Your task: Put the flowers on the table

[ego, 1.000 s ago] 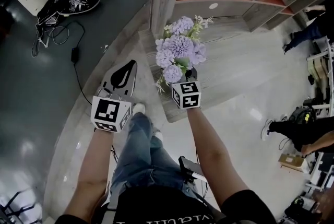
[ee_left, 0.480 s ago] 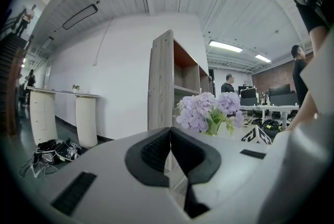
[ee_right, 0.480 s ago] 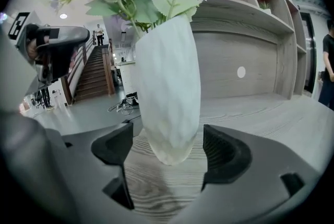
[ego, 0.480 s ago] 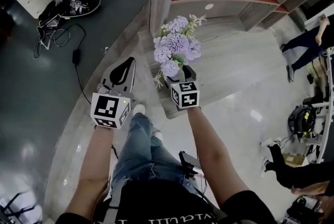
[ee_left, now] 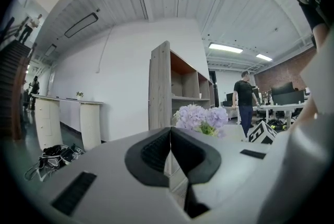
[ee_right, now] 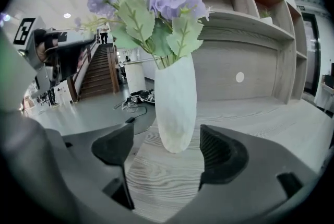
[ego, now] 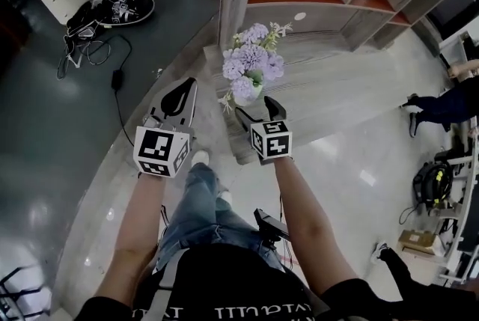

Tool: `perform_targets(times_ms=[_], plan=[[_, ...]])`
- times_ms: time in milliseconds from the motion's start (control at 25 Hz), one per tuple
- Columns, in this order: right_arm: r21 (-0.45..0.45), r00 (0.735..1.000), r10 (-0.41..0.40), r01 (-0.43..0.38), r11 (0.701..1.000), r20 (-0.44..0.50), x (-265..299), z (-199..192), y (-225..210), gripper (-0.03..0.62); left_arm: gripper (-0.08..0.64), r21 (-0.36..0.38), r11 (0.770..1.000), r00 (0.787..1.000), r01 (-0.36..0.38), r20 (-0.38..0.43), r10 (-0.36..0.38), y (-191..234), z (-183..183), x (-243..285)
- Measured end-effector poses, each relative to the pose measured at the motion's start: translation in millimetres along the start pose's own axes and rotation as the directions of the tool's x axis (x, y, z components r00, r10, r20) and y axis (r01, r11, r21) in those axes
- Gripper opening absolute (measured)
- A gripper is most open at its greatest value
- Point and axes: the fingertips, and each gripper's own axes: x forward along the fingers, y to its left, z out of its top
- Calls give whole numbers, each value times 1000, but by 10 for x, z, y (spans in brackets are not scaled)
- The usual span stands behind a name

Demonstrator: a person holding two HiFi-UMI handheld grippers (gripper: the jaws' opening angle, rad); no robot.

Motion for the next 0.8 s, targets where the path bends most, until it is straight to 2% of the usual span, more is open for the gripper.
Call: perform_targets(times_ms=[120, 240, 640, 800], plan=[[-8, 1000, -2, 2, 1000, -19, -159, 5, 39, 403, 11, 13, 1000, 1000, -6, -1, 6, -62, 40, -91], [-13, 999, 32, -32, 999, -19, -340, 54, 113, 402, 11, 12, 1000, 1000, -24, 5, 24, -116, 107, -183], [-37, 997, 76, -75, 997, 25, -977, 249, 170, 402, 11, -11, 997, 996, -79, 40, 79, -338, 292, -409], [-32, 992, 100, -98, 995, 82, -1250, 393, 194, 402, 11, -8, 996, 995, -84, 50, 85, -404, 371, -474]])
